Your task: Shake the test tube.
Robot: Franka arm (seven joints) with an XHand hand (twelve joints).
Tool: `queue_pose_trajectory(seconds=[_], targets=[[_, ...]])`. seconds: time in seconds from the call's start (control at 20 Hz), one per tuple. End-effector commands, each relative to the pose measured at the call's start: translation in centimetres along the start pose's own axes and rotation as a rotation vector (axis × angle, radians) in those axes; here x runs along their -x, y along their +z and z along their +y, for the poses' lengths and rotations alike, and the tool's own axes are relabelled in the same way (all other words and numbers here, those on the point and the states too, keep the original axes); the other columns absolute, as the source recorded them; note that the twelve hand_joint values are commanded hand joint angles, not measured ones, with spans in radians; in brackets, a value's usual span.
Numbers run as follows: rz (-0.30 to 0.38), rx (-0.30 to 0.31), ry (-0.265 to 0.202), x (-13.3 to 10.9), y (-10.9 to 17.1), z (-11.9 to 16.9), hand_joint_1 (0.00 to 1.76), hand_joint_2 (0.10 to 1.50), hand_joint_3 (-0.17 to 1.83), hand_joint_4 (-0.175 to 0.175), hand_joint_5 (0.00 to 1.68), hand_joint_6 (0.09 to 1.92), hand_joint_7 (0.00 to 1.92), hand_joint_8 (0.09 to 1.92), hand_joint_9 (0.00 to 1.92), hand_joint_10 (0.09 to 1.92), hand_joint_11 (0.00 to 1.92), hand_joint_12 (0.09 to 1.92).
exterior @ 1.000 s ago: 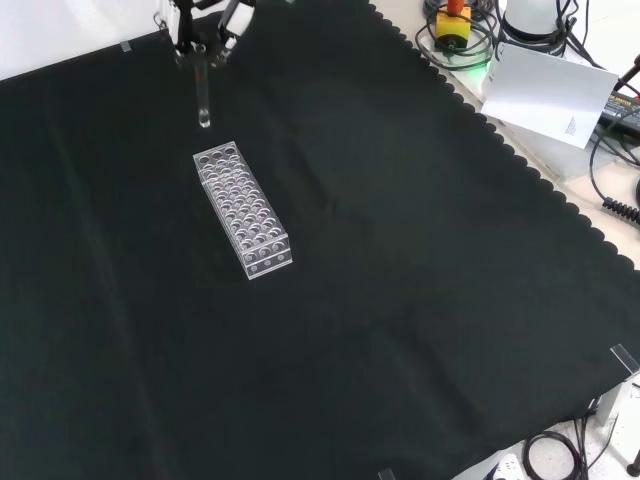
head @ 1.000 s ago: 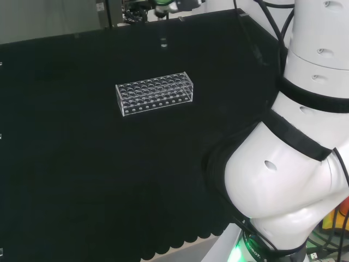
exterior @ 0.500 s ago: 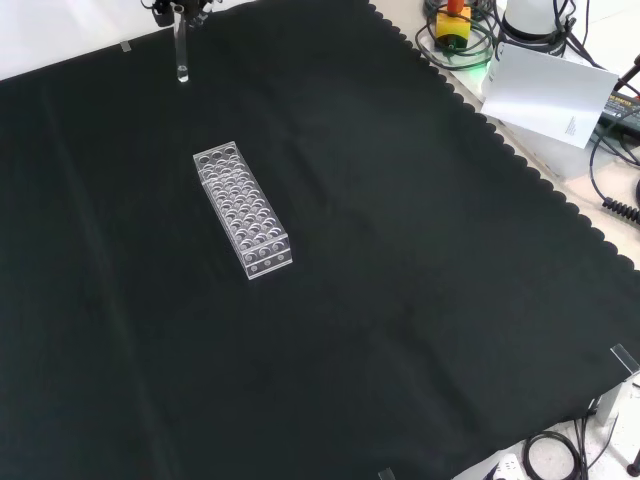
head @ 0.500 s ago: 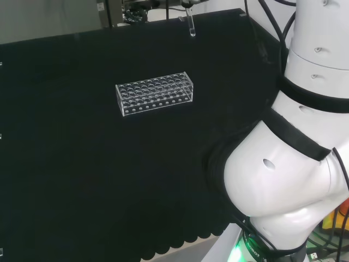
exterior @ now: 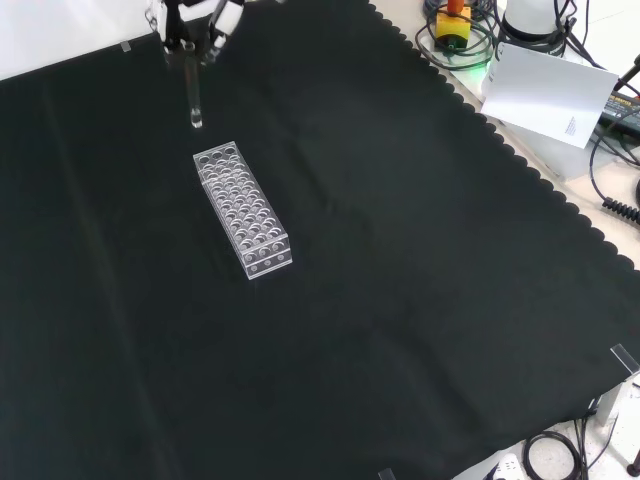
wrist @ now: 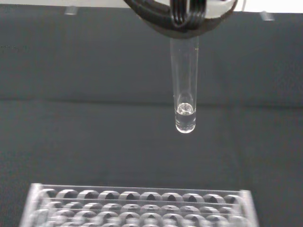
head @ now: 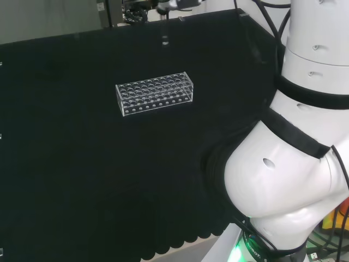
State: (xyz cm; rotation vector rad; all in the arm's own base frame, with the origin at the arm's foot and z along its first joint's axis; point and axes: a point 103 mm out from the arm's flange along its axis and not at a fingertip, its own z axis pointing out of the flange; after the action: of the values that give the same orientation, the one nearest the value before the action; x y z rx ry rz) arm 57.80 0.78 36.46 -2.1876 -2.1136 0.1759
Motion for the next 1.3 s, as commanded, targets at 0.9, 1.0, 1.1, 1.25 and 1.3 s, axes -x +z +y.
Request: queue_pose_trajectory(seconds=[0.9, 1.0, 1.1, 1.25, 1.3], targets=[[0.06, 0.036, -0.118, -5.5, -0.4, 1.7, 1.41, 1.0, 0.0, -0.175, 1.24, 0.24, 1.25, 0.94, 1.18, 0.64, 1.06, 1.04], [0.039, 0.027, -0.071, -2.9, -0.2, 1.6, 1.41, 1.0, 0.0, -0.175, 1.24, 0.24, 1.24, 0.94, 1.18, 0.64, 1.06, 1.04], [0.002, 0.015, -0.027, -0.2, -0.1, 1.3, 1.41, 1.0, 0.0, -0.175, 1.24, 0.24, 1.24, 0.94, 1.18, 0.64, 1.06, 1.04], [-0.052, 0.0, 0.038, 3.2, -0.3, 0.9, 1.41, 1.0, 0.0, -0.175, 1.24, 0.23, 1.24, 0.95, 1.18, 0.64, 1.06, 1.04], [-0.058, -0.001, 0.063, 4.3, -0.5, 0.7, 1.41, 1.0, 0.0, -0.175, 1.24, 0.23, 1.24, 0.95, 1.18, 0.64, 1.06, 1.04]])
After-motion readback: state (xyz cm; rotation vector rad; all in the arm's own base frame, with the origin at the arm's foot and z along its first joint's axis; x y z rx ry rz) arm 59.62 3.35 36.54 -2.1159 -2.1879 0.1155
